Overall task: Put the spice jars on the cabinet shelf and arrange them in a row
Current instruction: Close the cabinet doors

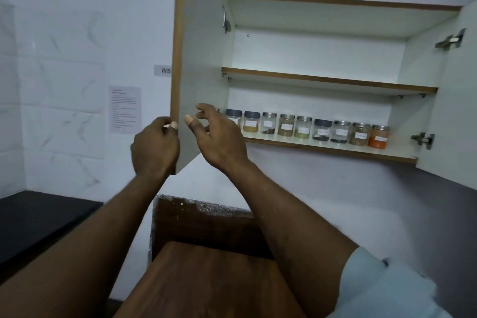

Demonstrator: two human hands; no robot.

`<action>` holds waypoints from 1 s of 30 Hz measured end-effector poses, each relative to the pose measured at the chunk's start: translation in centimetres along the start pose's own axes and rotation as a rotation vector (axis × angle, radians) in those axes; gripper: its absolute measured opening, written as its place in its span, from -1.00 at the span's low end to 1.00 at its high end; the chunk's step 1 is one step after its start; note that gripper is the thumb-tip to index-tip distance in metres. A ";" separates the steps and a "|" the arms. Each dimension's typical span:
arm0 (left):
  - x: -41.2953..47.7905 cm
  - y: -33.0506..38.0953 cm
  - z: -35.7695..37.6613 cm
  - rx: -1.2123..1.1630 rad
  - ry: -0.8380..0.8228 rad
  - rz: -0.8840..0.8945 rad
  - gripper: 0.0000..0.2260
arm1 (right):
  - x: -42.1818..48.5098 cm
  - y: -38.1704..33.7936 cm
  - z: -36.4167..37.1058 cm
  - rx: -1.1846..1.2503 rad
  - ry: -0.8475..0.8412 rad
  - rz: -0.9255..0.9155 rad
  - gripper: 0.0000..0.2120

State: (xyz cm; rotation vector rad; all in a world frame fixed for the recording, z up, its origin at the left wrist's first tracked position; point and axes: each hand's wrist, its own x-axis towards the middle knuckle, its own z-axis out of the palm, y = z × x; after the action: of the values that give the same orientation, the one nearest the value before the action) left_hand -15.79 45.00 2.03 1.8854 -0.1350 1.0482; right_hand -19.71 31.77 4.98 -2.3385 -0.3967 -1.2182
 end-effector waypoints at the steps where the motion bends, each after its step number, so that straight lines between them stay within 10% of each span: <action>1: -0.5 0.5 0.5 -0.004 -0.026 0.052 -0.68 | -0.2 0.1 -0.3 0.004 0.027 0.013 -0.50; 16: -6.2 7.9 16.6 0.159 -0.500 0.670 -0.28 | -1.5 14.5 -9.4 -0.226 0.352 0.524 -0.76; 21: -7.1 8.6 24.3 0.222 -0.684 0.663 -0.08 | -1.0 22.3 -11.1 -0.218 0.324 0.528 -0.66; 30: -9.0 10.9 35.3 0.257 -0.546 0.600 -0.12 | 2.3 34.2 -12.5 -0.164 0.261 0.508 -0.73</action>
State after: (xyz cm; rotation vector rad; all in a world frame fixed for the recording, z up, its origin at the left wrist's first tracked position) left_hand -5.32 8.88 -3.76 2.4032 -0.9691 0.9245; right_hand -11.47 -3.75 3.74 -2.1737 0.3769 -1.3019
